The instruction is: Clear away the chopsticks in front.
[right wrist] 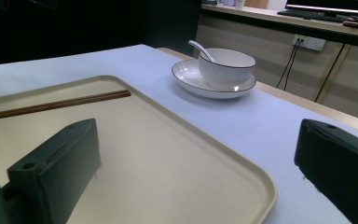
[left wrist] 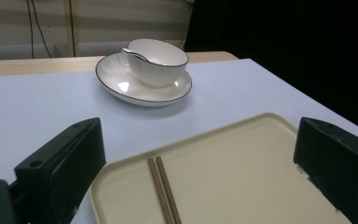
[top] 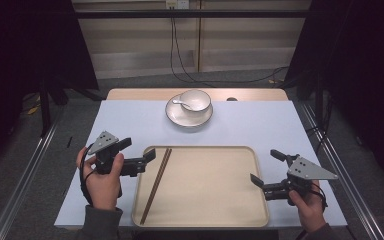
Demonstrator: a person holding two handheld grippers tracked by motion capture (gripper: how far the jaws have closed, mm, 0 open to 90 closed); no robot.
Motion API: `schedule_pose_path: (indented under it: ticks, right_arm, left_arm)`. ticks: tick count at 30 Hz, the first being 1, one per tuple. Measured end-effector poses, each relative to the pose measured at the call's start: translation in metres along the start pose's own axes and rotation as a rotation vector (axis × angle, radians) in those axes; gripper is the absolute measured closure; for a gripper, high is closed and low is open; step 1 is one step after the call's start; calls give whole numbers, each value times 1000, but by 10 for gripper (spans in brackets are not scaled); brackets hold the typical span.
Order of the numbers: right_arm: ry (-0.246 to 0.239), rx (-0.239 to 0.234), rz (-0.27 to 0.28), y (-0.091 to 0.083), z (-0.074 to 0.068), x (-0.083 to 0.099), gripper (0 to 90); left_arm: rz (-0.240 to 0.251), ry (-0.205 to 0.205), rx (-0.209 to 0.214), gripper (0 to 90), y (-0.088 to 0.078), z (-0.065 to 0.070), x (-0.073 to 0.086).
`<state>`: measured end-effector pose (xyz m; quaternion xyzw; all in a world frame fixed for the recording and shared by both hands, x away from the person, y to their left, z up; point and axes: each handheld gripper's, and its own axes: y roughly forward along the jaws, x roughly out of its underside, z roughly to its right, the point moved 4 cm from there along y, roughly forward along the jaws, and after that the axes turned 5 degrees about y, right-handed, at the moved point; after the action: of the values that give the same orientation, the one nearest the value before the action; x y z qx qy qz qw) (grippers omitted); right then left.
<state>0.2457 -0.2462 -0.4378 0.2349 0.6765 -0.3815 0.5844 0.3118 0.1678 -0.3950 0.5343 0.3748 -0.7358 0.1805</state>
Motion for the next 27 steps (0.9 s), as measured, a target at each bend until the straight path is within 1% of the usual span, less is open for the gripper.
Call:
schedule_pose_path:
  ticks: [2,3,4,6,8,9,10,12,13,14,15,16,18,19,21,22,23,24,25,26,27]
  right_arm:
    - [-5,2,-2,0,0,0,0]
    - [-4,3,-3,0,0,0,0]
    - [-4,0,-5,0,0,0,0]
    - [-9,-2,-8,0,0,1,0]
    - [-3,0,-5,1,0,1,0]
    - [-4,3,-6,1,0,1,0]
    - [-5,4,-6,1,1,1,0]
    - [1,3,-6,1,0,1,0]
    - [0,1,-7,1,1,1,0]
    - [0,5,-8,1,1,1,0]
    - [-1,3,-8,1,0,1,0]
    - [0,4,-10,1,0,1,0]
    - [-5,13,-9,2,1,1,0]
    - [-7,14,-9,2,1,1,1]
    - [-12,17,-9,1,1,1,1]
    - [-11,14,-6,2,1,1,1]
    - [-4,15,-8,2,1,1,1]
    - [-8,17,-8,2,1,1,1]
    - [-8,18,-8,2,1,1,1]
    - [-6,9,-7,3,0,1,1]
    - [-7,13,-11,3,0,1,1]
  left_arm:
    - [-2,19,4,17,1,-1,1]
    - [0,30,13,16,1,-1,2]
    - [2,31,18,12,1,-1,3]
    - [-3,47,23,13,0,-1,5]
    - [12,66,37,12,-2,-2,5]
    - [12,66,37,12,-2,-2,5]
    - [31,66,39,12,-5,-3,5]
    - [51,67,61,11,-9,-5,5]
    - [62,58,65,11,-11,-5,6]
    - [62,69,67,11,-13,-6,7]
    - [64,69,78,11,-15,-6,8]
    - [58,72,71,11,-17,-7,10]
    - [63,76,65,11,-22,-11,12]
    - [75,67,73,11,-24,-12,14]
    - [71,74,70,11,-26,-15,16]
    - [65,77,58,11,-26,-16,18]
    - [65,77,58,11,-26,-16,18]
    - [65,69,57,11,-26,-17,21]
    - [62,69,65,11,-26,-17,22]
    - [53,70,58,11,-25,-17,23]
    - [54,66,57,11,-24,-17,24]
